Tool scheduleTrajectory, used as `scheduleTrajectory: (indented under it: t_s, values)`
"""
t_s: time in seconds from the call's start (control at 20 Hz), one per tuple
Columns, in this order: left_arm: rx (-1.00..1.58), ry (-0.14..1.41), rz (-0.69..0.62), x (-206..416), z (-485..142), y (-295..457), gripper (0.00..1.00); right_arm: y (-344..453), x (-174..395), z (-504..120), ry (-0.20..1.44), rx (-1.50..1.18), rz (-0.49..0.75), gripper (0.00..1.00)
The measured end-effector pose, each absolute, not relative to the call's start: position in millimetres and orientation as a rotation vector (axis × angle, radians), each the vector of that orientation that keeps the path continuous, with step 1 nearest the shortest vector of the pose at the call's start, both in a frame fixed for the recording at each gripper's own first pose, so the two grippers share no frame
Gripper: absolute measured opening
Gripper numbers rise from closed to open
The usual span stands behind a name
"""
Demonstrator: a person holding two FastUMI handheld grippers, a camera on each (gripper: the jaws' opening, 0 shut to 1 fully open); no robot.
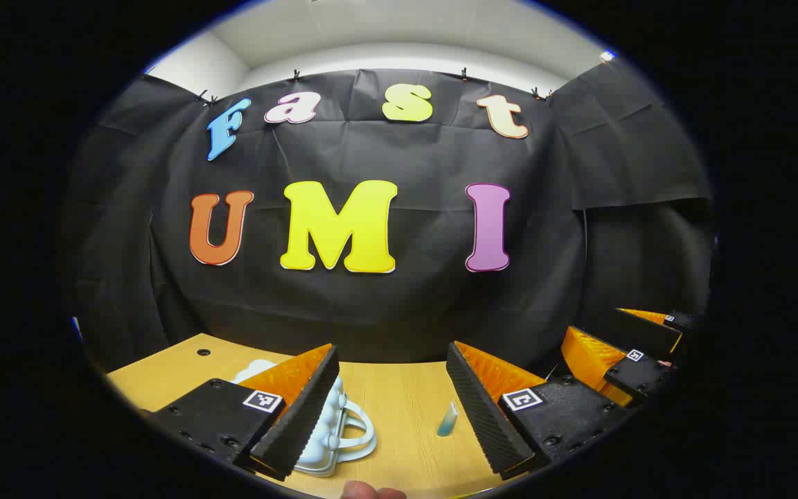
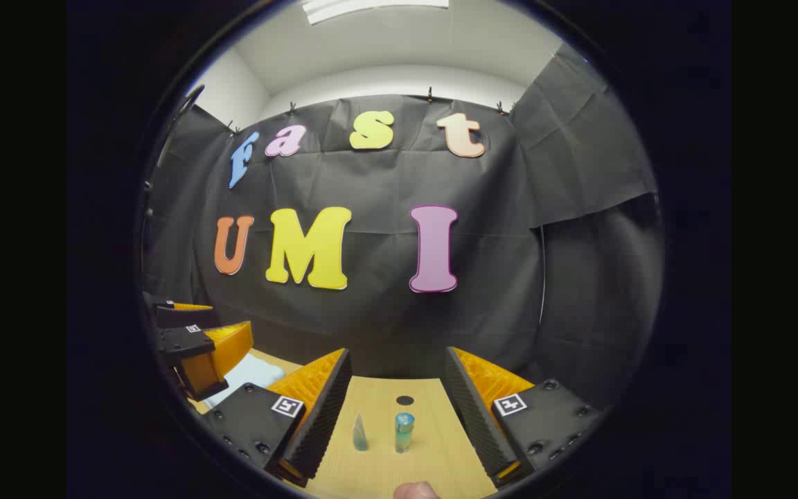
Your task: First open the suitcase, pack the skin care products into it, and then close the suitcase.
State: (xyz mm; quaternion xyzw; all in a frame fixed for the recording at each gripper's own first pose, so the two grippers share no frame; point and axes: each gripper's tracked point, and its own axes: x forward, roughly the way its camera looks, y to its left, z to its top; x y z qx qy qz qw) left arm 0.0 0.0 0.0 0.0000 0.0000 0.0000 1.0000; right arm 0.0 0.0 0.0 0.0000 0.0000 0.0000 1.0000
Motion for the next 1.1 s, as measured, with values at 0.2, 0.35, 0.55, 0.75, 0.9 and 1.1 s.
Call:
scheduleTrajectory:
  t_s: [0.2,0.35,0.55,0.75,0.9,1.1]
  values:
    - [0.012,-0.016,0.014,1.2,4.4,6.0,0.99,3.8,4.4,0.8,0.003,0.005,0.004,0.81]
    - [0.016,-0.015,0.016,3.1,3.9,7.8,0.99,7.7,4.8,1.3,0.001,0.004,0.011,0.82]
    - [0.025,-0.015,0.014,4.6,3.3,7.7,0.99,8.6,7.5,1.0,0.001,0.005,0.013,0.81]
    - [0.032,-0.014,0.014,4.7,3.0,7.0,0.99,8.5,9.5,1.4,0.003,0.010,0.011,0.81]
    - [0.031,-0.009,0.013,6.6,0.4,7.3,0.99,6.6,10.3,-0.4,0.010,0.013,0.008,0.81]
    - [0.031,-0.005,0.009,9.0,-1.8,5.4,0.99,3.7,10.3,-1.8,0.011,0.012,0.001,0.81]
